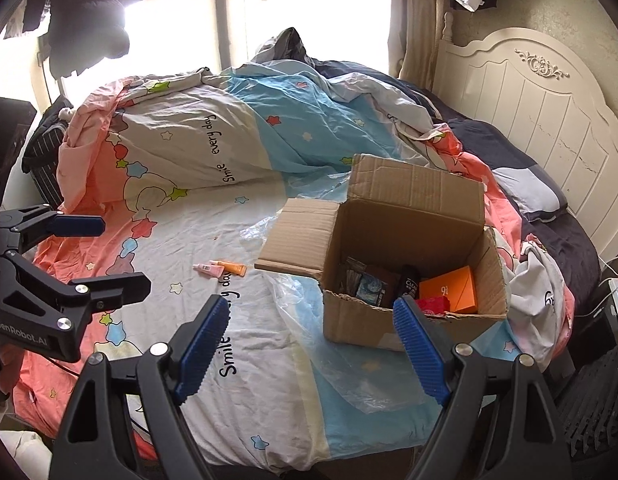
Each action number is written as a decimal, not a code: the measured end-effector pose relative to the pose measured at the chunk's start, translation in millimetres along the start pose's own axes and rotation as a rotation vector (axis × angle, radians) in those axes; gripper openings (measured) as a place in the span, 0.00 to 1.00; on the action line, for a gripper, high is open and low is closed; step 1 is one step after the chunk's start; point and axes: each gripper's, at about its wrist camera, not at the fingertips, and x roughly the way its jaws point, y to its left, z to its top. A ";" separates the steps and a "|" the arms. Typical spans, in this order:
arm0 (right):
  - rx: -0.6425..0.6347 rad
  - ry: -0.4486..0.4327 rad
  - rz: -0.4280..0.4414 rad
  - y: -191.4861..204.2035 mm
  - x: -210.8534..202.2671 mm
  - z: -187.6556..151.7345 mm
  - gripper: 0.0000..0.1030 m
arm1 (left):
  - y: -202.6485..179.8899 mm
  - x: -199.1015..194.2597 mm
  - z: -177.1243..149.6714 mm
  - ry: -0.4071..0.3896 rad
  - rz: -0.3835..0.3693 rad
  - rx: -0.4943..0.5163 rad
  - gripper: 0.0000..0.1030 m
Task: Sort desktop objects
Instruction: 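Withdraw both tools from the box toward the pink and orange tubes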
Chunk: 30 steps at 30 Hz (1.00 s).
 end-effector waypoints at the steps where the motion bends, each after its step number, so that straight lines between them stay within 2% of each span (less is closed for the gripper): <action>1: -0.007 0.001 0.005 4.0 2.0 1.5 0.80 | 4.5 -1.4 -1.2 -0.006 0.005 -0.006 1.00; 5: -0.035 0.007 0.026 19.4 9.9 7.2 0.80 | 23.0 -6.0 -4.3 -0.013 0.050 -0.020 1.00; 11: -0.077 0.011 0.067 41.6 21.3 13.6 0.80 | 59.7 -12.6 -15.3 -0.012 0.069 -0.084 1.00; 21: -0.121 0.019 0.122 74.4 40.2 21.8 0.80 | 101.7 -21.6 -37.4 0.001 0.120 -0.123 1.00; 25: -0.121 0.028 0.141 82.7 47.5 23.5 0.80 | 113.5 -19.9 -44.1 0.006 0.124 -0.158 1.00; 30: -0.139 0.035 0.158 92.9 51.9 25.8 0.80 | 116.1 -15.1 -50.9 0.022 0.135 -0.141 1.00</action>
